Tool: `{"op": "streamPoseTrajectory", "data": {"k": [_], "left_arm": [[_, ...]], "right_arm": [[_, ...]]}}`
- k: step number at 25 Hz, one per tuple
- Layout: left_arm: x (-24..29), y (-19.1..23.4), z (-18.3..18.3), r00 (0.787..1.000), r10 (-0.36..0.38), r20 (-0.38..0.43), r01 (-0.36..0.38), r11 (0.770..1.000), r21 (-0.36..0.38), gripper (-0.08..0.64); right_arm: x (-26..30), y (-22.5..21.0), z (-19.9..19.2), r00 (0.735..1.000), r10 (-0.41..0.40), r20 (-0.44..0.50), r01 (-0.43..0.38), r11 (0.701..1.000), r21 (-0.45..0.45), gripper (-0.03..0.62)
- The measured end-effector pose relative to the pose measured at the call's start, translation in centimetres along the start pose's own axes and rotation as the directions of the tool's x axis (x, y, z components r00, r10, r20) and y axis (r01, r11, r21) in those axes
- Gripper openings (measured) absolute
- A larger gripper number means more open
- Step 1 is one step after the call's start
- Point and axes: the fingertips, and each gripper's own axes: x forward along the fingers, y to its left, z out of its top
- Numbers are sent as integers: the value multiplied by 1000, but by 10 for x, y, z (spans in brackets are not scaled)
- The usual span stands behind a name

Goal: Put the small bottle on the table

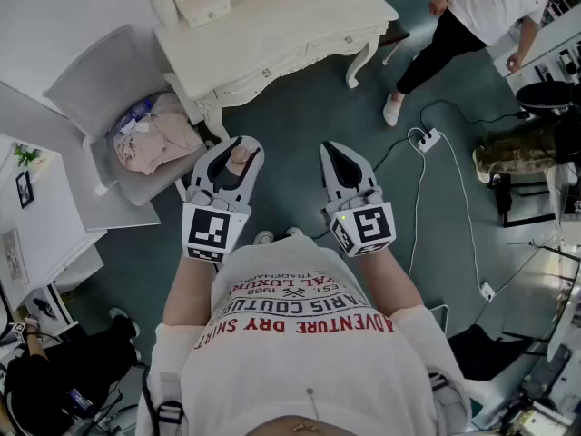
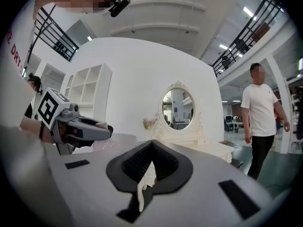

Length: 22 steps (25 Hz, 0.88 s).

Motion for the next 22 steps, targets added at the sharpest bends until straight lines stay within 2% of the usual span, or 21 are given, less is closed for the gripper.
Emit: {"op": "streamPoseTrajectory", "data": {"k": [11, 17, 22], "left_arm": [[-11, 26, -6, 999, -30, 20, 30, 1000, 0, 140], [-16, 42, -12, 999, -46, 24, 46, 999, 1, 140], [-10, 55, -20, 998, -56, 10, 56, 998, 1, 140]], "right_arm": [[17, 20, 2, 999, -39, 0, 39, 999, -8, -2], [27, 28, 2, 998, -66, 16, 65, 997, 51, -2], [41, 27, -4, 997, -79, -2, 79, 996, 35, -1]]}}
